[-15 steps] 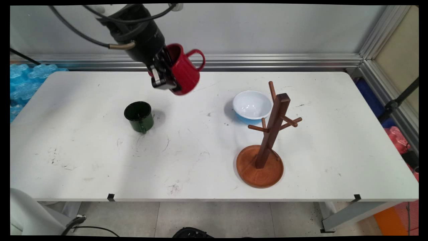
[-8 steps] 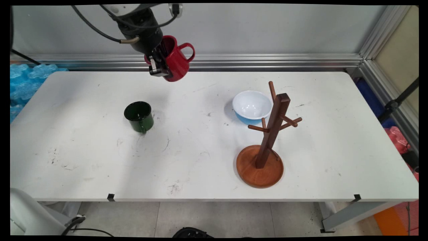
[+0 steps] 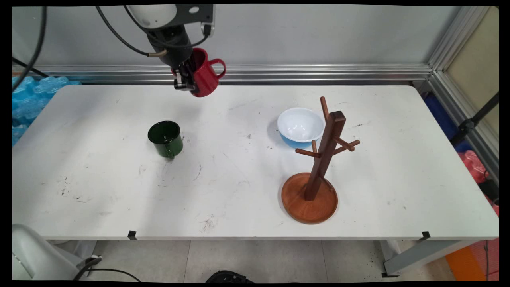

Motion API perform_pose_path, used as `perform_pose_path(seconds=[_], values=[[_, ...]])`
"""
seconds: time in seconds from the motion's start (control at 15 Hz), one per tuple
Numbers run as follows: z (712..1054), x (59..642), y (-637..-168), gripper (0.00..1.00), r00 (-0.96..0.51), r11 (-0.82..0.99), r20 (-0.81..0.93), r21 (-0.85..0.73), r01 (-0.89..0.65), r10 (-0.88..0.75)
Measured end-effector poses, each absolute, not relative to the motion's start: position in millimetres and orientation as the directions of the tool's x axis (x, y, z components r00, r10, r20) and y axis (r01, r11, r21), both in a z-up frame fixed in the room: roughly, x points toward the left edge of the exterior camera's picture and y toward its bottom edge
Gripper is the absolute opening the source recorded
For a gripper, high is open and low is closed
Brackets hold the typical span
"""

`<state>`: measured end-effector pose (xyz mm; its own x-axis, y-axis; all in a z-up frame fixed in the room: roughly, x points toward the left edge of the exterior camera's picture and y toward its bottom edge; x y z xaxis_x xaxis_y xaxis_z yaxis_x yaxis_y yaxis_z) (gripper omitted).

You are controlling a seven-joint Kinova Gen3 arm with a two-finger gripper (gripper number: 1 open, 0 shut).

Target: Place the picked object on the table

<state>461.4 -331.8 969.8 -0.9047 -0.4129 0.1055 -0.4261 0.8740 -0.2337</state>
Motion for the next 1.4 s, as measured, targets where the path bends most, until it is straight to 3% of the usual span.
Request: perform_pose_path(seconds=[1.4], values=[[869.6,512.0,-400.9,0.00,-0.938,0.933,-0.073,-0.161,-0.323,-0.338]])
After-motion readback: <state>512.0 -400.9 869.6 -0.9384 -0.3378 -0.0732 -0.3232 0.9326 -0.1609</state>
